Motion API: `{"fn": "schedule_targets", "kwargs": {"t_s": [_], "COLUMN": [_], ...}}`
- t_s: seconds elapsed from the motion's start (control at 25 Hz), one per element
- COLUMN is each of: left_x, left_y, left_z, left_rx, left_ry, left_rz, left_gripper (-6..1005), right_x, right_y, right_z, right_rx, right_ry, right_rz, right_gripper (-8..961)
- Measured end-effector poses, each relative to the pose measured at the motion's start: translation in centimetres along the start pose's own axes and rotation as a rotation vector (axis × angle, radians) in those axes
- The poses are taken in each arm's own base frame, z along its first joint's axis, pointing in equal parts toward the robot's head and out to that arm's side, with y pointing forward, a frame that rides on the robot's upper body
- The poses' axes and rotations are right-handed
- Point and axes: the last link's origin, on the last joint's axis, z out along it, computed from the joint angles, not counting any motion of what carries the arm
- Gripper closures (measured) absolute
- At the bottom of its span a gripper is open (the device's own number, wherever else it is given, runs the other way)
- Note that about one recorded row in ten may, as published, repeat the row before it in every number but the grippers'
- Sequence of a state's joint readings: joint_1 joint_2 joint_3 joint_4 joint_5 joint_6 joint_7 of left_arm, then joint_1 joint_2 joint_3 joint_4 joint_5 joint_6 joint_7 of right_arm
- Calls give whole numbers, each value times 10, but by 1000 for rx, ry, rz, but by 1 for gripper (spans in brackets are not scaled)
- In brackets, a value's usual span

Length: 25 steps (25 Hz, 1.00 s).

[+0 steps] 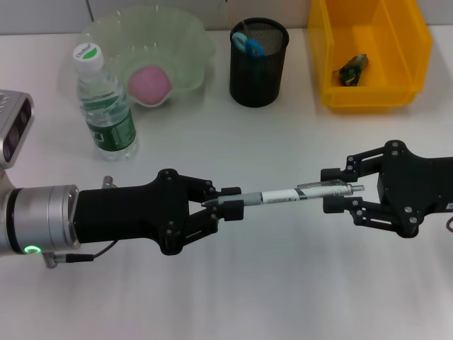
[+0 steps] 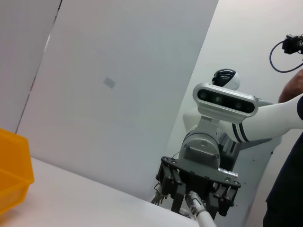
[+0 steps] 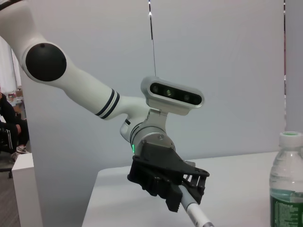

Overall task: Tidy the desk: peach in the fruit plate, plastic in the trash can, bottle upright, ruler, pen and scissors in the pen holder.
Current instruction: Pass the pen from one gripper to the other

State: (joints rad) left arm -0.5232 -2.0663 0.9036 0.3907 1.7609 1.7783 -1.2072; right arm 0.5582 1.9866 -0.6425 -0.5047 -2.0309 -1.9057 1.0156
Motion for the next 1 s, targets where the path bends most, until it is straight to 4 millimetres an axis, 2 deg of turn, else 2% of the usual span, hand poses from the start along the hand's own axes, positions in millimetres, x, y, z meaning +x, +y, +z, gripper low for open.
{"fn": "schedule_targets", "kwargs": {"t_s": [0.44, 0.76, 1.0], "left_x": [0, 1, 1], "left_y": [0, 0, -1], "left_z": [1, 0, 0], "left_rx": [-4, -2, 2], "left_ry": [-2, 1, 2], "left_rz": [1, 2, -6], "left_gripper": [862, 861, 816], "right_x": [1, 0, 0], "right_y": [1, 1, 1], "right_z": [-1, -1, -1], "right_rx": [0, -1, 0], "right_ry": [-2, -3, -4], "right_rz": [2, -1, -2], "right_gripper": [646, 745, 757]}}
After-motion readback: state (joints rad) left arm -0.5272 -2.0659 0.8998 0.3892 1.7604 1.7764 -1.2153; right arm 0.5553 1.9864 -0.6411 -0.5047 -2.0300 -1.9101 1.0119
